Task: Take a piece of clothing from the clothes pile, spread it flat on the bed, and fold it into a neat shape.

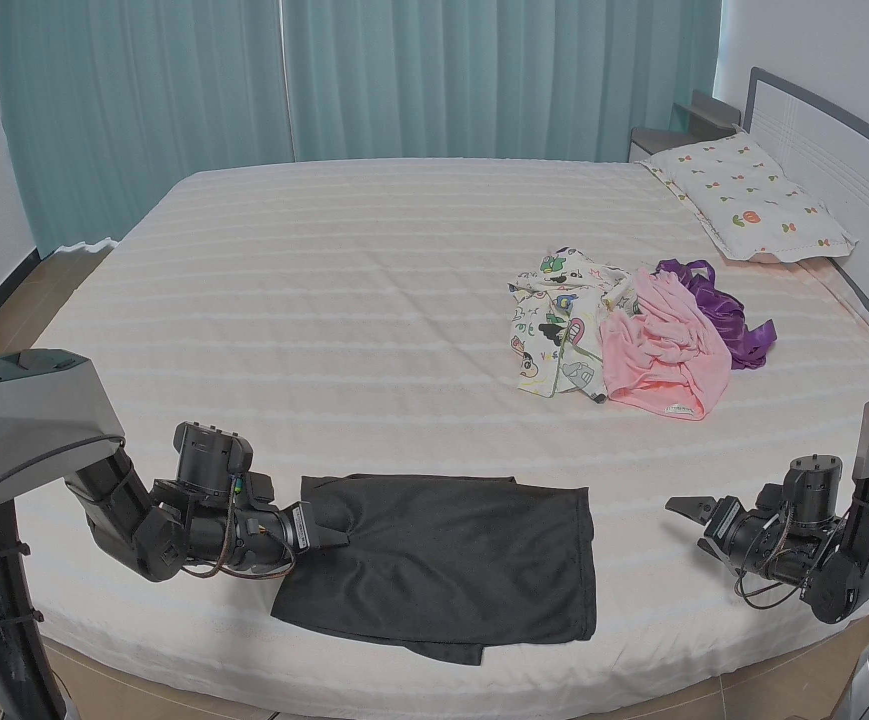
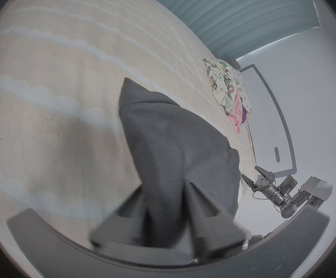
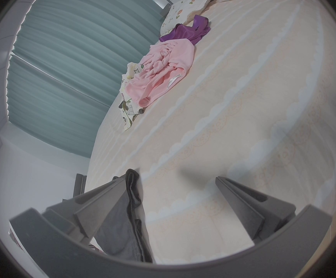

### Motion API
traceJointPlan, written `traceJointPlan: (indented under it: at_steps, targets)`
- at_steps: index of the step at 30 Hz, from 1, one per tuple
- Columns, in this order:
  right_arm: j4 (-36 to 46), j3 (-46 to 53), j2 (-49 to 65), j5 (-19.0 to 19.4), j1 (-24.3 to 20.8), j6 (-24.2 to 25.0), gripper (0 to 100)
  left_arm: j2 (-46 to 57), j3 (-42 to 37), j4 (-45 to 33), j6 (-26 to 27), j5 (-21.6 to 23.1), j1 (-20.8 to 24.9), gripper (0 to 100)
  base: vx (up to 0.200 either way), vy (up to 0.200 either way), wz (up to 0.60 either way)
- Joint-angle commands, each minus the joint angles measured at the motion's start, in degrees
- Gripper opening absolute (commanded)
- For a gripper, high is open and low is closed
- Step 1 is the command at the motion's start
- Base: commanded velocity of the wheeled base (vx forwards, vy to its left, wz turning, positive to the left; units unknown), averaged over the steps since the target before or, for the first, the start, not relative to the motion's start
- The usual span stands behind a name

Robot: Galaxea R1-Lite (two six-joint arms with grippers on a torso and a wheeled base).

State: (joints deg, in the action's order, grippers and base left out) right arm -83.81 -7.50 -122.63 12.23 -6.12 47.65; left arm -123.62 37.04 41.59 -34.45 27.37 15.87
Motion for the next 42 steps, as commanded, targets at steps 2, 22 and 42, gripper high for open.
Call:
traceJointPlan:
  at_steps: [2,22,42]
  targets:
    - [0.0,0.0,-0.1,0.0,0.1,0.1,100,0.3,0.0,-0.2,-0.4,-0.1,-0.6,0,0.000,0.000,0.00]
    - [0.1,0.0,0.3,0.2,-0.1,2.3,100,0.8,-0.2,-0.4,-2.3,-2.9,-1.6,0,0.000,0.040,0.00]
    - [0.0,0.0,0.0,0.2,0.0,2.3,100,3.6,-3.5,-0.2,-2.6,-2.9,-6.3,0,0.000,0.200,0.00]
